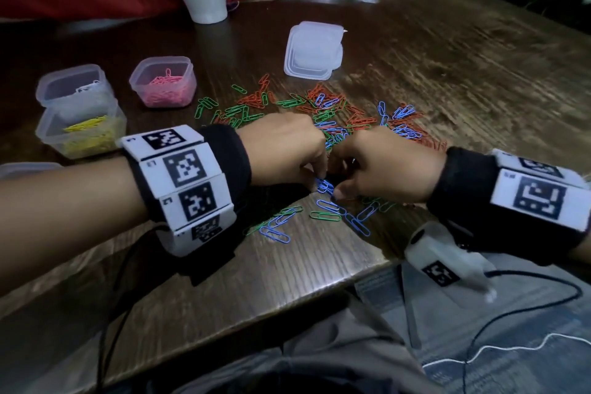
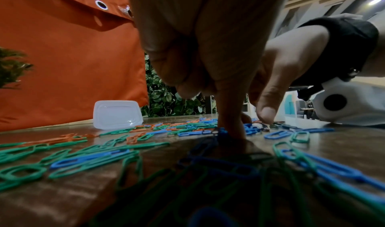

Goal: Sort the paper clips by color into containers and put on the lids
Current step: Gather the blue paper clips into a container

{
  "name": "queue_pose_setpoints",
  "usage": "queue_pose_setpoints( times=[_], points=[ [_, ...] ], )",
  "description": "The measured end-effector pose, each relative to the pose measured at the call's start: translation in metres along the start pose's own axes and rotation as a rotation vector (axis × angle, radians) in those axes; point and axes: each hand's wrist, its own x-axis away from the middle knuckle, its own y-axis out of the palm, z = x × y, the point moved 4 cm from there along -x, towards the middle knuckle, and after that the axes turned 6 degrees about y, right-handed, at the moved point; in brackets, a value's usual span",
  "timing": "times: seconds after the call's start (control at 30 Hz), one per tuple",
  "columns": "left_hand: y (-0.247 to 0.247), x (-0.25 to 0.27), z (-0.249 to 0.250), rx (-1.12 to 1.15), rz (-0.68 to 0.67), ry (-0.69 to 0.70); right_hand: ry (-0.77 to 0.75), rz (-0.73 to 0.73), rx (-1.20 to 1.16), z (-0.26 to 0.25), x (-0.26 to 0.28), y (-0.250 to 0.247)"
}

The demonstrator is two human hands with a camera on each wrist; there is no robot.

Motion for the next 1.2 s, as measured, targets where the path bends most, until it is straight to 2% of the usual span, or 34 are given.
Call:
queue_pose_setpoints(
  times=[0.13,0.33,0.57,0.77,0.83,0.93,1.03,1.1,1.2],
  points=[
    [0.004,-0.001,0.001,0.024,0.016,-0.013,-0.005,-0.016,0.035,-0.005,-0.005,0.005],
    [0.012,-0.004,-0.010,0.211,0.009,-0.124,0.057,-0.041,0.024,-0.005,-0.023,0.004],
    [0.019,-0.003,-0.018,0.381,0.029,-0.229,-0.026,-0.004,0.100,-0.010,-0.020,0.007],
    [0.010,0.011,-0.025,0.681,0.158,-0.303,-0.034,-0.043,0.124,-0.012,-0.020,0.009],
    [0.004,0.021,-0.033,0.840,0.285,-0.393,0.003,-0.099,0.050,-0.005,-0.025,0.008],
    [0.006,0.041,-0.049,1.153,0.498,-0.552,0.098,-0.220,-0.342,0.006,-0.031,0.005],
    [0.017,0.051,-0.061,1.680,0.670,-0.684,0.108,-0.285,-0.676,0.003,-0.032,-0.005],
    [0.023,0.055,-0.058,2.064,0.744,-0.712,0.071,-0.309,-0.789,-0.009,-0.033,-0.014],
    [0.029,0.055,-0.052,2.444,0.881,-0.652,0.015,-0.278,-0.844,-0.034,-0.041,-0.029]
  ],
)
